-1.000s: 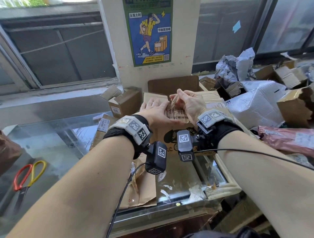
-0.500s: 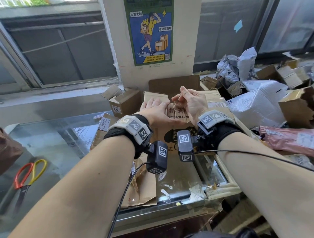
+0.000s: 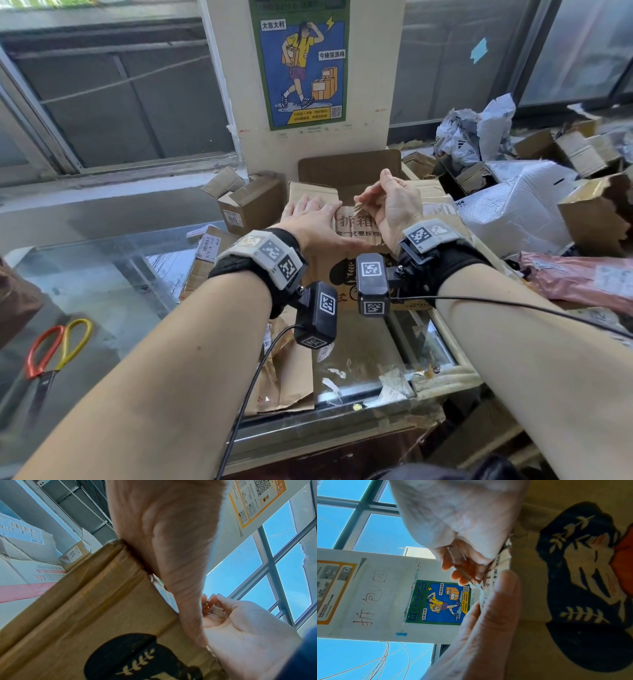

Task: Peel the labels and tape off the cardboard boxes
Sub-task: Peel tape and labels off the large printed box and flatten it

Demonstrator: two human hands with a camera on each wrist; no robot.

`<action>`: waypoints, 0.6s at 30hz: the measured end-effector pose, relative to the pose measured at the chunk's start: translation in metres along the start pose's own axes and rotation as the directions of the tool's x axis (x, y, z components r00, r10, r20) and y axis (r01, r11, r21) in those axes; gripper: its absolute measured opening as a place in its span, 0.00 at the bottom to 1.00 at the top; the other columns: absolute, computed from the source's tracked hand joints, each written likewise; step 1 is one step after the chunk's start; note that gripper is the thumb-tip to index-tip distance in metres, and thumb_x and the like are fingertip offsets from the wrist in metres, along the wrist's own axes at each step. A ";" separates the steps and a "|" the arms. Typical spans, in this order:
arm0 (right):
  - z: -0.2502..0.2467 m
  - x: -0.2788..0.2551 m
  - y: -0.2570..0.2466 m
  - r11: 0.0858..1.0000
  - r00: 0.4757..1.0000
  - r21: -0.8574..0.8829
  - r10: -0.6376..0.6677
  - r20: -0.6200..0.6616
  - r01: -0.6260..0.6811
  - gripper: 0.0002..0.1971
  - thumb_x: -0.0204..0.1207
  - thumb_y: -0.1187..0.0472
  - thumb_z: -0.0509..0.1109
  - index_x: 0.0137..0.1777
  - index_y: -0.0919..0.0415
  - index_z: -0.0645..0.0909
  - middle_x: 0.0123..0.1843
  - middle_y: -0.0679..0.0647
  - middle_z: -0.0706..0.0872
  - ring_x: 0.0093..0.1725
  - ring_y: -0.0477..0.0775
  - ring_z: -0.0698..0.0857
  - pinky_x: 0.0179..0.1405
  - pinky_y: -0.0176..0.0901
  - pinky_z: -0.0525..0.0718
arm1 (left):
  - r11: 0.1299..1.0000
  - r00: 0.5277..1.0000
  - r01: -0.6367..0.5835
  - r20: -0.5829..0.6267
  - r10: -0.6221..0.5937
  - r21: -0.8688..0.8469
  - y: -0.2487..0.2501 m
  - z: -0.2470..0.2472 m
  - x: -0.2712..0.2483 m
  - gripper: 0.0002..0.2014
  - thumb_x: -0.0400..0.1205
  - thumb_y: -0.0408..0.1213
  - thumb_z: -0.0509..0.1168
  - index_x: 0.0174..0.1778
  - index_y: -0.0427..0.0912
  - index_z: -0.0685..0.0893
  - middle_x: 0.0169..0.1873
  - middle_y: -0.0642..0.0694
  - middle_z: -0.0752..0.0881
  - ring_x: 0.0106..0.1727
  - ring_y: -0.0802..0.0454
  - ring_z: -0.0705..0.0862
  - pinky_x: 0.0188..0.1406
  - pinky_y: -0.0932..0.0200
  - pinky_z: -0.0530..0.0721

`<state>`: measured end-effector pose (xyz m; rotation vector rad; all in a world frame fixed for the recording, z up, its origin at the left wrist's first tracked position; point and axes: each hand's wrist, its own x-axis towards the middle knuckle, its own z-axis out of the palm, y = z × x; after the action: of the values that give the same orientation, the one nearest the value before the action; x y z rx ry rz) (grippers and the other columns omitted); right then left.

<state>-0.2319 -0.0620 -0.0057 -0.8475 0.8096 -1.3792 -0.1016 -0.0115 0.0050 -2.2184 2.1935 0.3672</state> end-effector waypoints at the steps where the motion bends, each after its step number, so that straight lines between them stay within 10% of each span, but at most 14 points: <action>1: 0.001 0.000 0.000 0.999 1.000 0.034 0.007 -0.024 -0.006 0.23 0.87 0.61 0.56 0.27 0.64 0.72 0.19 0.54 0.77 0.26 0.53 0.78 0.43 0.52 0.84 | 1.000 1.000 0.002 0.001 -0.002 0.002 0.000 0.000 0.000 0.52 0.68 0.78 0.59 0.84 0.56 0.52 0.85 0.45 0.51 0.85 0.45 0.43 0.83 0.40 0.40; 18: 0.010 0.002 -0.014 0.990 0.995 -0.131 0.044 -0.091 -0.056 0.16 0.85 0.62 0.58 0.33 0.58 0.67 0.23 0.50 0.67 0.21 0.46 0.65 0.25 0.40 0.71 | 1.000 1.000 -0.002 0.006 0.002 0.024 0.002 -0.002 -0.003 0.47 0.73 0.73 0.59 0.85 0.56 0.52 0.85 0.44 0.51 0.85 0.43 0.44 0.83 0.40 0.40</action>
<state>-0.2294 -0.0643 0.0115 -0.8686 0.9934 -1.3367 -0.1028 -0.0090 0.0080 -2.2002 2.1860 0.3453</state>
